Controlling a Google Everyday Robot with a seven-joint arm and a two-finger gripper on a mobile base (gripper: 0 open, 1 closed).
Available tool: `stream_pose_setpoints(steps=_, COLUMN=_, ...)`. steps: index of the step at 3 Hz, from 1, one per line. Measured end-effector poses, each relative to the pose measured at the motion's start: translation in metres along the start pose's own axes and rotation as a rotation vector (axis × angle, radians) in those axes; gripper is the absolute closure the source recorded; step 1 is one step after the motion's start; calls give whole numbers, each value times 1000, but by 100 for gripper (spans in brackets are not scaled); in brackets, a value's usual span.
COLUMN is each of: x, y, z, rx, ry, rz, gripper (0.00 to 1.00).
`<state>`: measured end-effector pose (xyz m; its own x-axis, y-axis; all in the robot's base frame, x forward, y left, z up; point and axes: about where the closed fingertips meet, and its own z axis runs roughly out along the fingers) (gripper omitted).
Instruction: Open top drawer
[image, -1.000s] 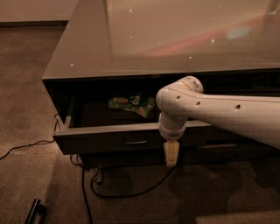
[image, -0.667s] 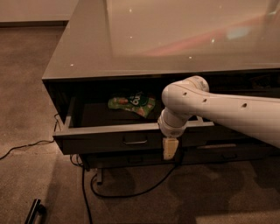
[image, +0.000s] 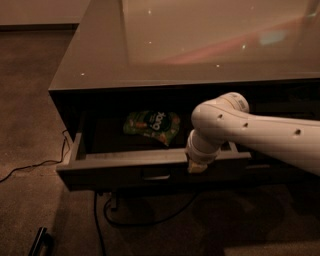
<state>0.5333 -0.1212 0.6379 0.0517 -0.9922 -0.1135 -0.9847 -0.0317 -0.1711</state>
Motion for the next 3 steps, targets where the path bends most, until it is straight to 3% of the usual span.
stream_pose_setpoints(steps=1, x=8, y=23, z=-6, rx=12, ry=24, rz=35, gripper=88)
stream_pose_setpoints(steps=2, x=5, y=24, z=-6, rx=12, ry=24, rz=35, gripper=86)
stream_pose_setpoints(steps=3, x=9, y=32, z=-5, rx=-1, ry=42, rz=52, gripper=62)
